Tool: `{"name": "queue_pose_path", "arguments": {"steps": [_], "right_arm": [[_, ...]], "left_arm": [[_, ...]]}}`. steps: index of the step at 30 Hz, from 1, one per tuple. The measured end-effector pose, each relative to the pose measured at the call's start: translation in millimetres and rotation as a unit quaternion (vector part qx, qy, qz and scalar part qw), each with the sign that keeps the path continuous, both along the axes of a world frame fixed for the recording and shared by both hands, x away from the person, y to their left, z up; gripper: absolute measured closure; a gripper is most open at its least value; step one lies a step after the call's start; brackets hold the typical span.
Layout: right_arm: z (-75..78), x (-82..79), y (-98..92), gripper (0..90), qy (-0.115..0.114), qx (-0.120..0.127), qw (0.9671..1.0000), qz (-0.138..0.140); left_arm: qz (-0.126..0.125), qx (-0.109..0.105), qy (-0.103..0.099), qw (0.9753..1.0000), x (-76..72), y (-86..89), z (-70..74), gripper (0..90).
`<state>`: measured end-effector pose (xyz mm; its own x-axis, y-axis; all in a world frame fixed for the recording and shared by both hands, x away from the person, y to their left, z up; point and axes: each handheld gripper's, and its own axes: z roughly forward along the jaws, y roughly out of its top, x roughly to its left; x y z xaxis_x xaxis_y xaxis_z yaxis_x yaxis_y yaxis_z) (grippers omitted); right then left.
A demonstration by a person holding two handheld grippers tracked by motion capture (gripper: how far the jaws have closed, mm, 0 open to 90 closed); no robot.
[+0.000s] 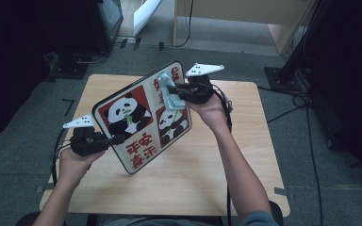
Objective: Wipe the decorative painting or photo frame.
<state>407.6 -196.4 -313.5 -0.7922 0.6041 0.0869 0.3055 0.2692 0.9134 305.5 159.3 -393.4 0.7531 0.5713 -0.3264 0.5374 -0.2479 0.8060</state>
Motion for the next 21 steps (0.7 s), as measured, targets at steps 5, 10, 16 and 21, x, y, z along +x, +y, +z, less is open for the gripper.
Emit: {"name": "queue_pose_path", "arguments": {"steps": [5,10,16,21], "right_arm": [[0.6,9.8,-4.1,81.2,0.002,0.008,0.9999,-0.013],[-0.3,12.9,-0.3,81.2,-0.001,0.006,0.9999,-0.01],[-1.5,12.1,4.2,81.1,0.003,0.007,1.0,-0.003],[-3.5,8.9,7.9,81.1,0.006,0.002,1.0,0.005]], "left_arm": [[-0.002,0.003,-0.001,1.0,-1.1,-0.7,0.5,80.0],[-0.002,-0.002,0.0,1.0,-0.2,0.2,-0.5,79.9],[-0.003,0.001,-0.001,1.0,-0.1,0.2,-0.2,79.8],[-0.004,0.001,-0.001,1.0,-0.1,0.1,-0.1,79.8]]}}
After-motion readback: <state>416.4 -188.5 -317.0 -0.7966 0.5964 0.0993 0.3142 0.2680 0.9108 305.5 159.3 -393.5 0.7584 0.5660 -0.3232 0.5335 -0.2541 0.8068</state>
